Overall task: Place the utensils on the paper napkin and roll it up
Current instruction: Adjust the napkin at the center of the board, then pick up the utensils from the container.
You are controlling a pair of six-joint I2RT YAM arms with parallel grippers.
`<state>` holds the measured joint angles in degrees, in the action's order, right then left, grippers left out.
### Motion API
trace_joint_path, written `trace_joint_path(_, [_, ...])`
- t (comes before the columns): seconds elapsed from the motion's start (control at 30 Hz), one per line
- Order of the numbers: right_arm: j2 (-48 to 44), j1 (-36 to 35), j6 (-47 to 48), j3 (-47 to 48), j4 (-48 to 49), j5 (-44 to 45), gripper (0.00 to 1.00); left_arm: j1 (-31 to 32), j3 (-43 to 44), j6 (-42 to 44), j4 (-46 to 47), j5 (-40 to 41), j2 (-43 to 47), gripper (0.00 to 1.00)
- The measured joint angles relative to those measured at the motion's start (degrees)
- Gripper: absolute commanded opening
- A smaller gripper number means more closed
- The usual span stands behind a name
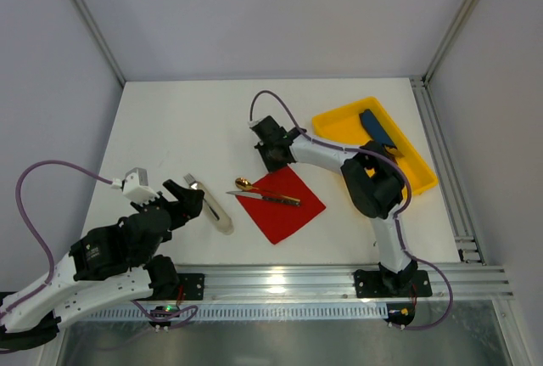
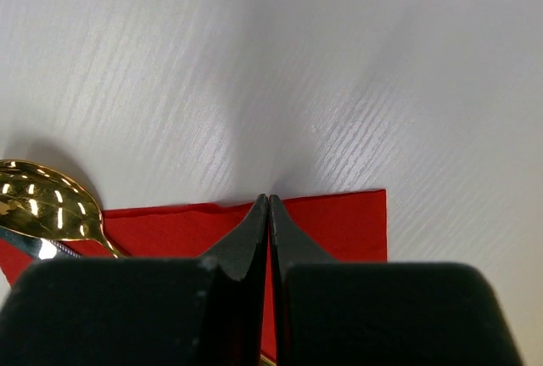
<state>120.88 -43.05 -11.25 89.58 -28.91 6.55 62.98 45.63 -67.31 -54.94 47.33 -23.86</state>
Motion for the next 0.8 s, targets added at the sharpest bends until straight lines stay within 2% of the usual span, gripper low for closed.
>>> trace_joint_path(0.23, [-3.21, -0.85, 1.6, 0.5, 1.81, -4.81, 0.13, 0.0, 0.0, -0.09, -0.07, 0.0, 0.0, 0.82])
trace_joint_path(0.27, [-3.58, -1.27, 1.57, 1.25, 1.84, -6.03, 0.19, 0.0, 0.02, -0.09, -0.11, 0.02, 0.0, 0.82])
trace_joint_path(0.3, [-3.82, -1.88, 1.55, 2.27, 1.95, -7.08, 0.21, 0.0, 0.07, -0.09, -0.22, 0.04, 0.04, 0.82])
trace_joint_path(0.6, [-3.06, -10.25, -0.76, 12.15, 3.5, -15.89, 0.23, 0.0, 3.06, -4.11, -5.92, 2.64, 0.04, 0.81])
trace_joint_path(0.8, [2.8, -13.05, -4.37, 18.23, 5.07, -19.19, 0.24, 0.0, 4.79, -6.38, -9.77, 4.42, 0.39, 0.81])
